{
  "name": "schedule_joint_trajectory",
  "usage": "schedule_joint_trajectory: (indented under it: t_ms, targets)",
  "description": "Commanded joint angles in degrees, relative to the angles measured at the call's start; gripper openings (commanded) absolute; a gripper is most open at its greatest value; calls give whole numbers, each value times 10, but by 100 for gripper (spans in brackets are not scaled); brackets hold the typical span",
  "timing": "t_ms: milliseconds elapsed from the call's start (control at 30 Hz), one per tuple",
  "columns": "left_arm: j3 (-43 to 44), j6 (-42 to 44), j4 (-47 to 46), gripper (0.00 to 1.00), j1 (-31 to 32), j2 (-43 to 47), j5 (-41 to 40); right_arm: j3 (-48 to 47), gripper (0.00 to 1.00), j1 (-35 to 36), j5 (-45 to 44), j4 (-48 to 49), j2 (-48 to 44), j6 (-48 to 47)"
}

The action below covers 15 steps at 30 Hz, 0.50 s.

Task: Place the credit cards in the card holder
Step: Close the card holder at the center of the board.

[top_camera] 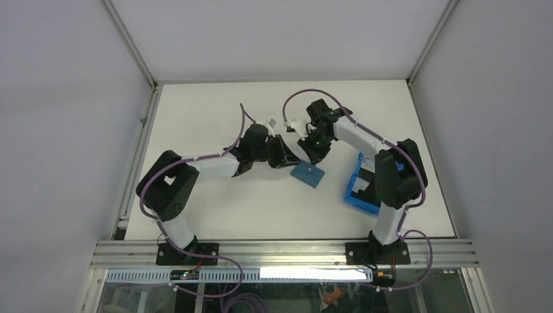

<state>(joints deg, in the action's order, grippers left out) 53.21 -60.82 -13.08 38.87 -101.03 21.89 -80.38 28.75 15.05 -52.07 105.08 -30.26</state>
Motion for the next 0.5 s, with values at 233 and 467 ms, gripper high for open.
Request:
schedule_joint_trajectory:
  t_ms: [233, 467]
  targets:
    - [-73, 93, 95, 20, -11, 184, -84, 4, 15, 34, -3, 24, 15, 13]
    - [-95, 137, 189, 29, -21, 309, -131, 10, 14, 45, -35, 32, 63, 11]
